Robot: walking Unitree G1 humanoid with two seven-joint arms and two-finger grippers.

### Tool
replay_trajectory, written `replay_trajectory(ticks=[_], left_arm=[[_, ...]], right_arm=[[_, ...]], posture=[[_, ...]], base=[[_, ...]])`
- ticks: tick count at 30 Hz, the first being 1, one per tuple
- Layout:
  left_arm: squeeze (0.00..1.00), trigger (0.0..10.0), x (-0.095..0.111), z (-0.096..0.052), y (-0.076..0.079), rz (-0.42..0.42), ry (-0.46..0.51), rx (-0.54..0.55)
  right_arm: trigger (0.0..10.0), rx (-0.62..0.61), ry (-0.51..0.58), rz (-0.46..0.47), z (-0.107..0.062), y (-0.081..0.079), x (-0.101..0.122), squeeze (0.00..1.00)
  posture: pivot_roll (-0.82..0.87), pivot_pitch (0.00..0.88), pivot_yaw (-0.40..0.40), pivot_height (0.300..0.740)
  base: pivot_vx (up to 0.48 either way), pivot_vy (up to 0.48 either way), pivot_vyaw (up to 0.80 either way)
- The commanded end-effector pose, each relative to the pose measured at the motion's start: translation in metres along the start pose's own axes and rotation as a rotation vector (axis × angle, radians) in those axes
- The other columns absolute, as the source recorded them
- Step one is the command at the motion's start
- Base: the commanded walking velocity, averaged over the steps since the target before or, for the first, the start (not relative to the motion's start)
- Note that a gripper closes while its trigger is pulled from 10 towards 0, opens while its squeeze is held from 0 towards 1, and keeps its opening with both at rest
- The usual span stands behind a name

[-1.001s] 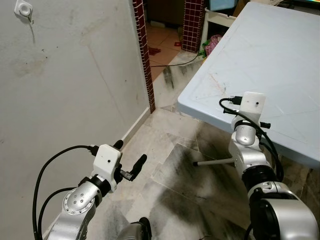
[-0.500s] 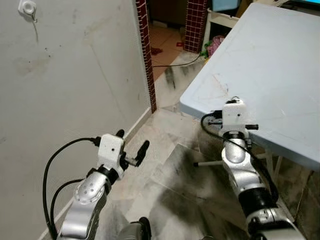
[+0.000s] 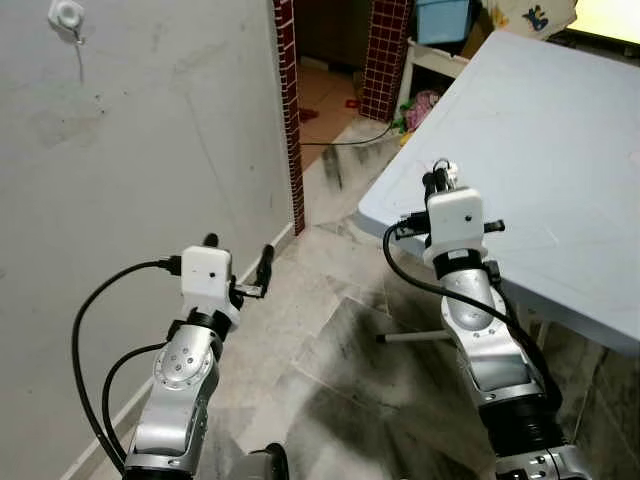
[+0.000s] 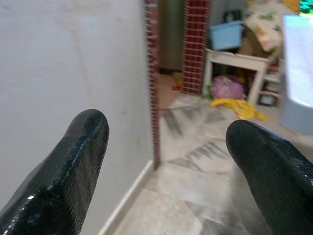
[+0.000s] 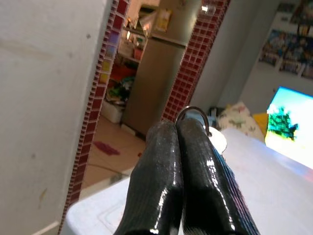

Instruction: Hang keys on a hook

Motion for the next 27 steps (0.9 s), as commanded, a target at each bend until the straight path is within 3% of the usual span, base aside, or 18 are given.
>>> replay_trajectory(ticks=[1,8,13,27], left_arm=[[0.00,10.0,0.006,0.001,-0.011,0.018,0.030,0.057],[0.00,10.0,0.013,0.002,-0.015,0.054,0.069,0.094],[0.00,10.0,0.010,-0.003,-0.019,0.049,0.057,0.110],[0.00,10.0,0.007,-0.006,-0.014,0.041,0.040,0.088]], right_arm=[[10.0,0.007,0.006,0.001,-0.003,0.004,0.006,0.00],[10.0,-0.014,-0.014,-0.031,-0.011,0.017,0.003,0.00],[10.0,0.000,-0.018,-0.047,-0.013,0.015,0.002,0.00],[10.0,0.007,-0.052,-0.032,-0.018,0.010,0.000,0.00]], posture=[[0.01,0.060,0.015,0.740],[0.02,0.033,0.008,0.740],[0.02,0.037,0.019,0.740],[0.02,0.051,0.032,0.740]], base=[[0.000,0.000,0.00],[0.000,0.000,0.00],[0.000,0.000,0.00],[0.000,0.000,0.76]])
Point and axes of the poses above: a point about 5 cm out from each wrist's last joint towards the gripper, its own z axis pointing out of the wrist towards the gripper, its own x axis along the axis of the wrist's last joint, y = z × x, the point moved 5 cm from there along z, pointing out of the wrist towards the gripper, and after that the axes turned 9 degrees about -z, right-handed, at the moved point
